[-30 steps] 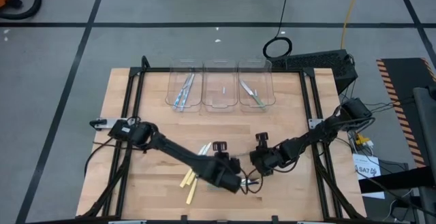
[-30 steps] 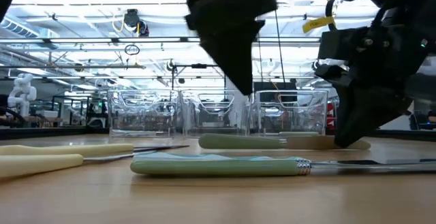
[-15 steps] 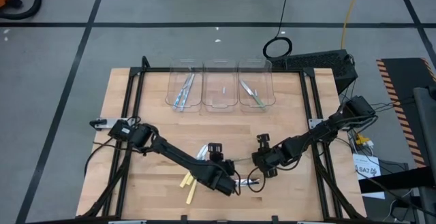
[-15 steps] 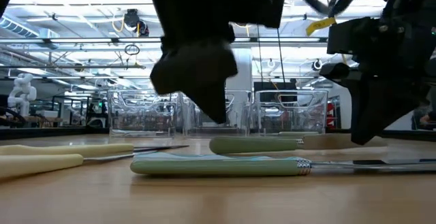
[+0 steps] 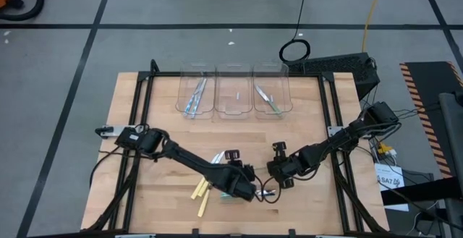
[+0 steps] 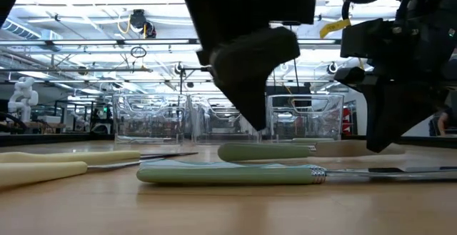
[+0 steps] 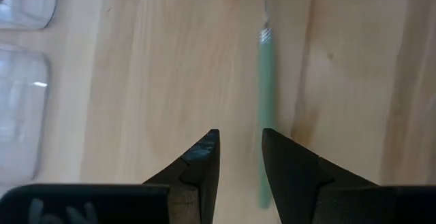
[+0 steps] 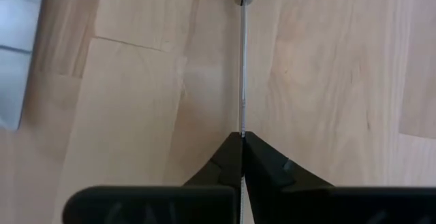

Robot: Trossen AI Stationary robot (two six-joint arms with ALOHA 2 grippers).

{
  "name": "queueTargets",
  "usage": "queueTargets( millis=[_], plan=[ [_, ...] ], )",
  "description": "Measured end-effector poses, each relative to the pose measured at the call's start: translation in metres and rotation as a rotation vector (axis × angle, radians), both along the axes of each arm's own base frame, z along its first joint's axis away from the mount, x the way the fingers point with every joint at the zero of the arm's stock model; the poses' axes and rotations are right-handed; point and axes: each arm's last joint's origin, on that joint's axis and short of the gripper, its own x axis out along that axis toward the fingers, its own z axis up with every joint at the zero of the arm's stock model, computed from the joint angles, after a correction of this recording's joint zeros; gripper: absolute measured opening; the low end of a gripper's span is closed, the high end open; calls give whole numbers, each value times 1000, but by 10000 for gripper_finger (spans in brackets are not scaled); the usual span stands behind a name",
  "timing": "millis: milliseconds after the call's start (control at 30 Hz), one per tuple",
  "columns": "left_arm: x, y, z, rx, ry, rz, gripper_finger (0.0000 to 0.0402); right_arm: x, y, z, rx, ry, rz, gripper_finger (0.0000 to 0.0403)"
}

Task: Sort silverware by color (type)
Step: Put the green knife into the right transparent bin

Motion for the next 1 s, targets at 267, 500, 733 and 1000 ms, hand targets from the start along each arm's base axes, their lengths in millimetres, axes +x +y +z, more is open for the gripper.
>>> queueTargets(
  millis=[267, 500, 733, 1000],
  plan=[
    [-2, 2, -18, -51, 9, 10, 120, -1, 0, 0, 11, 3, -30, 2],
    [-1, -7, -19, -94, -24, -6, 120, -1, 0, 0, 15, 7, -34, 2],
    [5, -11, -23, -136, -55, -51, 120, -2, 3, 0, 16, 1, -27, 2],
    [5, -17, -33, -125, -52, -48, 120, -5, 9, 1, 19, -1, -11, 2]
  ],
)
